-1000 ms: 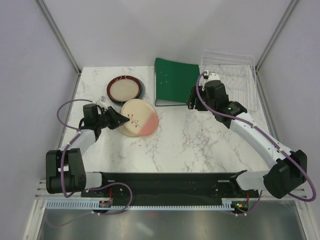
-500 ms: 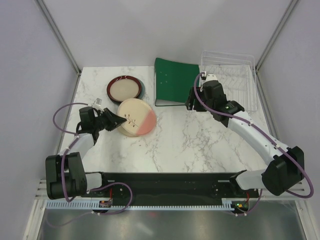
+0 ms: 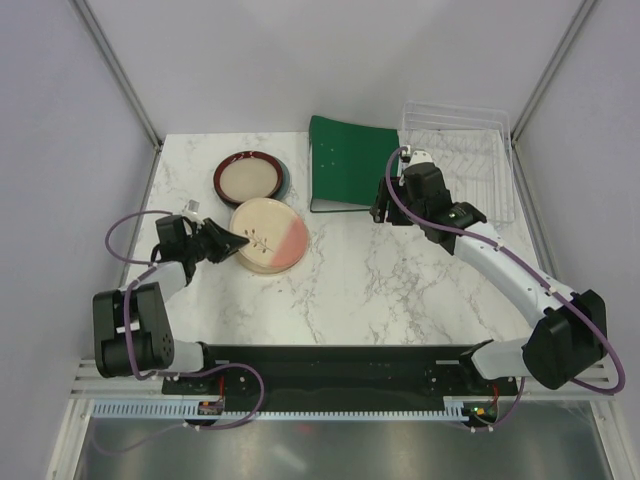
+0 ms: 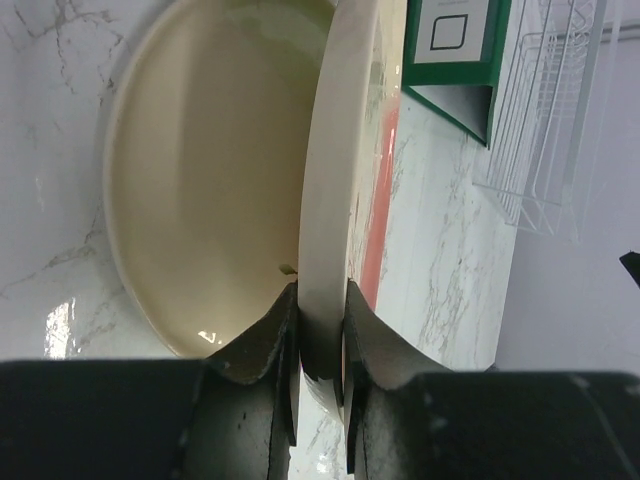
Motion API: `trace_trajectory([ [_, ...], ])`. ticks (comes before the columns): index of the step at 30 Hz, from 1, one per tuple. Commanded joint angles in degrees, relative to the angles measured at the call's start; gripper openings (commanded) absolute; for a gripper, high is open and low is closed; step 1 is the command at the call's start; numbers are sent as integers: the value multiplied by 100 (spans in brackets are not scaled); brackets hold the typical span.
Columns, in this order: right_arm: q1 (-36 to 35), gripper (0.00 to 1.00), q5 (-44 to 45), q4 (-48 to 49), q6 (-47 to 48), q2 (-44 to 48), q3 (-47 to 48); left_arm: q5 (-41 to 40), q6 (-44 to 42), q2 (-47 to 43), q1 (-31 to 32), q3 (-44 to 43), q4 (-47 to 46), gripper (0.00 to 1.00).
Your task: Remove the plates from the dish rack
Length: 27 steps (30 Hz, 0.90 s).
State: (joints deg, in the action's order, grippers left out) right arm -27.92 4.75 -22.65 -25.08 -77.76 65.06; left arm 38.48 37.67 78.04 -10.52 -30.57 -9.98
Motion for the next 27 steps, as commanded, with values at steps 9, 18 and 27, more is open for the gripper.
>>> trace_trajectory([
  [9, -20, 70, -27, 209, 109, -47, -28, -85, -461, 906, 7, -63, 285, 39],
  [18, -20, 70, -54, 226, 117, -56, -63, -498, -655, 862, 7, -107, 645, 75],
  [27, -20, 70, -62, 244, 144, -20, -125, -1615, -946, -411, 15, -450, 1938, 100],
])
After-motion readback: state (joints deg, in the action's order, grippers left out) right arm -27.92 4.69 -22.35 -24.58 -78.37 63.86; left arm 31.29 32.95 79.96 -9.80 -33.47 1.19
